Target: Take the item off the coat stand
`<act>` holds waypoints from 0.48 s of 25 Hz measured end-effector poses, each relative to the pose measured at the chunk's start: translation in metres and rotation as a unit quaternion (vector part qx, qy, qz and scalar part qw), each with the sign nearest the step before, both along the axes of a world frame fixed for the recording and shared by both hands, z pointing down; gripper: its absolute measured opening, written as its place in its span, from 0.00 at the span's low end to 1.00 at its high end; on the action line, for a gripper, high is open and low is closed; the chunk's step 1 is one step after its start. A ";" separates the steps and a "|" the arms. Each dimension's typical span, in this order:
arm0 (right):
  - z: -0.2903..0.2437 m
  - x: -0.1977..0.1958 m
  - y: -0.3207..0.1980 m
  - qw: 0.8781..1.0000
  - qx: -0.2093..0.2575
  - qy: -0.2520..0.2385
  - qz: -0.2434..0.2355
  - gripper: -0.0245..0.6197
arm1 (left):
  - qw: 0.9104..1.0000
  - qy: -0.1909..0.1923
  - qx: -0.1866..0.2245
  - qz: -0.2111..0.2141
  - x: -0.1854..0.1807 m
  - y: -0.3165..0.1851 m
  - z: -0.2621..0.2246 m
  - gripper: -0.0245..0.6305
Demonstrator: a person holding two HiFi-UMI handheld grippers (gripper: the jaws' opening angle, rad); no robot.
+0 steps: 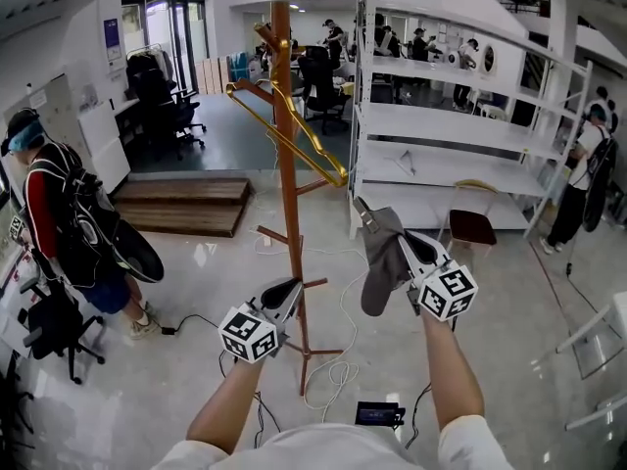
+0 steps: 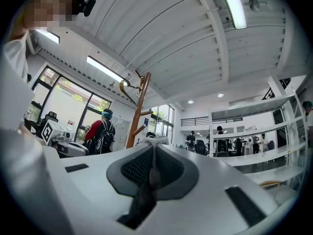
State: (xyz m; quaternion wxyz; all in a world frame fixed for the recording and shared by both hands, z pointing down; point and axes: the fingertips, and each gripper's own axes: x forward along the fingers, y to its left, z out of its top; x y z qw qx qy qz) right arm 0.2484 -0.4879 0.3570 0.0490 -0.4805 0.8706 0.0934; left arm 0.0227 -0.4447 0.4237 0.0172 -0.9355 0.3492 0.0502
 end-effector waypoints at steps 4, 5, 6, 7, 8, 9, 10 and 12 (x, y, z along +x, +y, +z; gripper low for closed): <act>0.019 -0.006 0.027 1.000 -0.014 -0.001 0.008 0.09 | 1.000 0.003 -0.011 0.008 -0.007 0.018 0.010 0.08; 0.025 -0.008 0.033 1.000 -0.018 -0.001 0.010 0.09 | 1.000 0.003 -0.014 0.010 -0.009 0.022 0.013 0.08; 0.030 -0.009 0.039 1.000 -0.023 -0.001 0.012 0.09 | 1.000 0.003 -0.017 0.011 -0.009 0.027 0.015 0.08; 0.036 -0.010 0.045 1.000 -0.027 -0.002 0.013 0.09 | 1.000 0.003 -0.019 0.012 -0.010 0.031 0.018 0.08; 0.042 -0.012 0.052 0.999 -0.032 -0.003 0.014 0.09 | 1.000 0.003 -0.022 0.013 -0.012 0.036 0.021 0.08; 0.048 -0.014 0.059 0.999 -0.037 -0.005 0.015 0.09 | 1.000 0.002 -0.024 0.014 -0.014 0.041 0.023 0.08; 0.054 -0.017 0.066 0.999 -0.041 -0.007 0.015 0.09 | 1.000 0.002 -0.026 0.014 -0.016 0.046 0.026 0.08; 0.064 -0.029 0.085 0.999 -0.046 -0.007 0.016 0.09 | 0.999 0.002 -0.031 0.017 -0.025 0.061 0.032 0.08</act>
